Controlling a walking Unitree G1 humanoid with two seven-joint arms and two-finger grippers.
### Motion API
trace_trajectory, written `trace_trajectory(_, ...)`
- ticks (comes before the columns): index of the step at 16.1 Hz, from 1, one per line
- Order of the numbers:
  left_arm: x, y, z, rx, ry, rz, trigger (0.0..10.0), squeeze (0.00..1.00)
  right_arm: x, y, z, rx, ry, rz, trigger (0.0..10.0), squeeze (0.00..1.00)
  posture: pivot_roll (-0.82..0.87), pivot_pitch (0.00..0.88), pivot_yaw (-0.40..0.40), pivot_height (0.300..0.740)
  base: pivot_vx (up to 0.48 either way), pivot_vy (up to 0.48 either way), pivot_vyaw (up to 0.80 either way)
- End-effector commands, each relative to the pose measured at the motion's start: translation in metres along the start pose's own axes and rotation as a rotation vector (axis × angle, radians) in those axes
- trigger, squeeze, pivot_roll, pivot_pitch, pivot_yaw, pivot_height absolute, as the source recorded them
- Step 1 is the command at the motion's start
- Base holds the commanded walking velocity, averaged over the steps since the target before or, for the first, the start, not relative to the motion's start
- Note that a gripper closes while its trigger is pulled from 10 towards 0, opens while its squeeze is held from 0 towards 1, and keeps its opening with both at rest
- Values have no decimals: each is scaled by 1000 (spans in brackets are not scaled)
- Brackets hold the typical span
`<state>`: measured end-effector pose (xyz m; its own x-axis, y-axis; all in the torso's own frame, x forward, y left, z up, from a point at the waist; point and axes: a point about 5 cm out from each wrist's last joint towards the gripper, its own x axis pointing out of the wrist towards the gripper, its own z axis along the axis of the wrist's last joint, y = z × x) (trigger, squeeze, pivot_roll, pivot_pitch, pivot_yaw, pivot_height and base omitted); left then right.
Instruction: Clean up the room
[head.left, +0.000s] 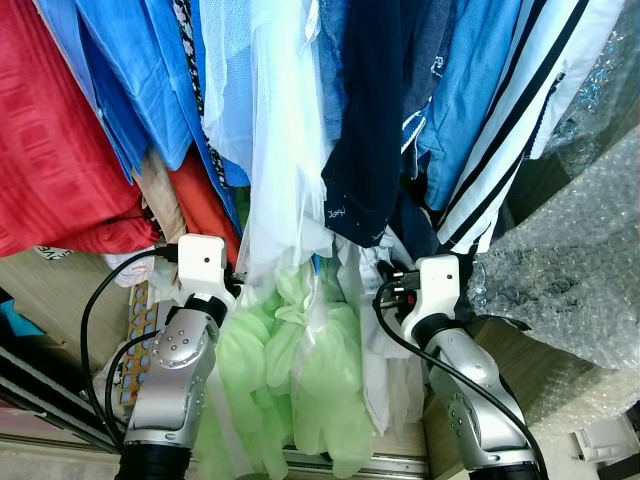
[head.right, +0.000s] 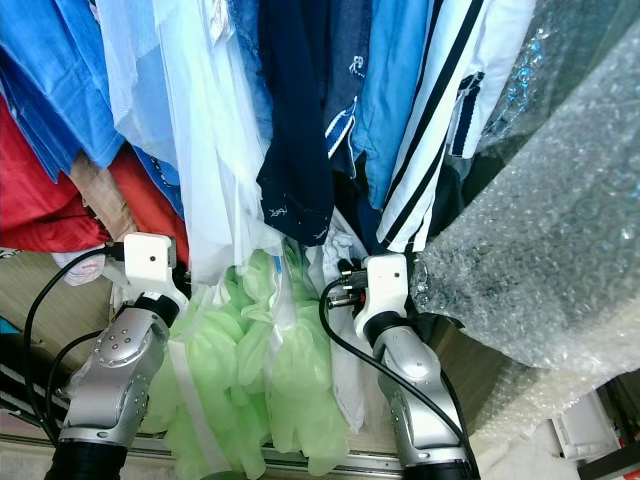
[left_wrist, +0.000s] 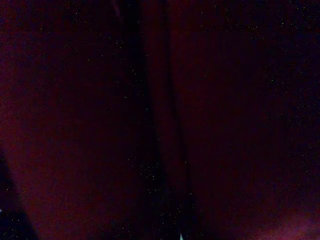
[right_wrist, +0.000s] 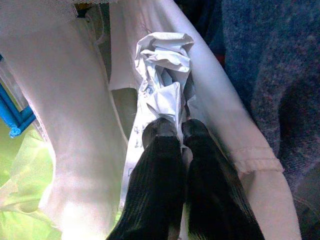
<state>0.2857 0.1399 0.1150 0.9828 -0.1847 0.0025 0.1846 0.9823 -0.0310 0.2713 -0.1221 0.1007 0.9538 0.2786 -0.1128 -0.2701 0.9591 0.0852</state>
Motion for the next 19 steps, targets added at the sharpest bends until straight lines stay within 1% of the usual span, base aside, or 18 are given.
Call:
trace_trajectory(1, 1, 2, 0, 0, 12, 8, 10000, 0, 1, 0, 5, -5, -7, -5, 10000, 0, 39, 0, 71, 740, 0, 0, 0)
trace_trajectory(7, -1, 2, 0, -4, 27, 14, 10000, 0, 1, 3, 7, -4, -3, 2, 10000, 0, 47, 0, 67, 740, -279, 0, 0)
trace_trajectory(11, 0, 1, 0, -6, 33, 10, 10000, 0, 2, 3, 7, -3, 0, -1, 10000, 0, 44, 0, 69, 740, -282, 0, 0)
trace_trajectory(18, 1, 1, 0, 2, 27, 10, 10000, 0, 3, 0, 5, -4, 9, -12, 10000, 0, 46, 0, 68, 740, 0, 0, 0)
trace_trajectory(19, 0, 1, 0, 7, 30, 3, 10000, 0, 2, -1, 4, -8, 17, -35, 10000, 0, 45, 0, 71, 740, 0, 0, 0)
